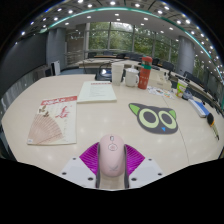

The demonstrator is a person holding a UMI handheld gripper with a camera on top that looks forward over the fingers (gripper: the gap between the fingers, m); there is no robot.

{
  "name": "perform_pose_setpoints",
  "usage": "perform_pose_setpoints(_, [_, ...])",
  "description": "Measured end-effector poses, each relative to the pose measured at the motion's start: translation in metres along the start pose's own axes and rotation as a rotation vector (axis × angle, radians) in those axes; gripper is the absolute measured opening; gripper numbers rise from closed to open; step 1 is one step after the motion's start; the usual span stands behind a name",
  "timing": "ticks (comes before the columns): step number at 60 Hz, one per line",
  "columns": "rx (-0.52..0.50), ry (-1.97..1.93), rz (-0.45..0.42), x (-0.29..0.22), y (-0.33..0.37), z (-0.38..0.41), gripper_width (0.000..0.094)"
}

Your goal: Arrange mouse

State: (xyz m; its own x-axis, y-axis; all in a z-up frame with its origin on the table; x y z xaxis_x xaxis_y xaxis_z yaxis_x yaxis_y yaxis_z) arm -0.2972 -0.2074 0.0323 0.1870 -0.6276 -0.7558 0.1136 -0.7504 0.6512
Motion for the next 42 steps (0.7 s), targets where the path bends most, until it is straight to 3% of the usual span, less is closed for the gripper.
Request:
perform_pose_setpoints(15, [-0.020, -0.086, -0.219, -0.149, 0.035, -0.054, 0.0316])
perform_pose_setpoints(21, [0.012, -0.117, -0.249, -0.185, 0.018, -0.102, 0.0315])
perform_pose_setpoints(29, [0.048, -0.148, -0.176, -0.177, -0.037, -0.160, 0.0314])
perform_pose_setpoints(42, [0.044, -0.137, -0.002, -0.100, -0.118, -0.194, 0.0313])
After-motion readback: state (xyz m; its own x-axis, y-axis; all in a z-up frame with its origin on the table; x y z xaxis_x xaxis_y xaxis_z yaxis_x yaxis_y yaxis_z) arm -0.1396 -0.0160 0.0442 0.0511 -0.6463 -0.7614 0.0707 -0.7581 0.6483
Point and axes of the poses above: the point between the fingertips, and its own axes, seen from behind it with the camera up: z to the left, x down, y backward, against the way the camera looks, the point moved 3 cm from there along y, backward, against the way the camera looks, and after that the axes turned 1 degree about z, right-handed, at the moved point
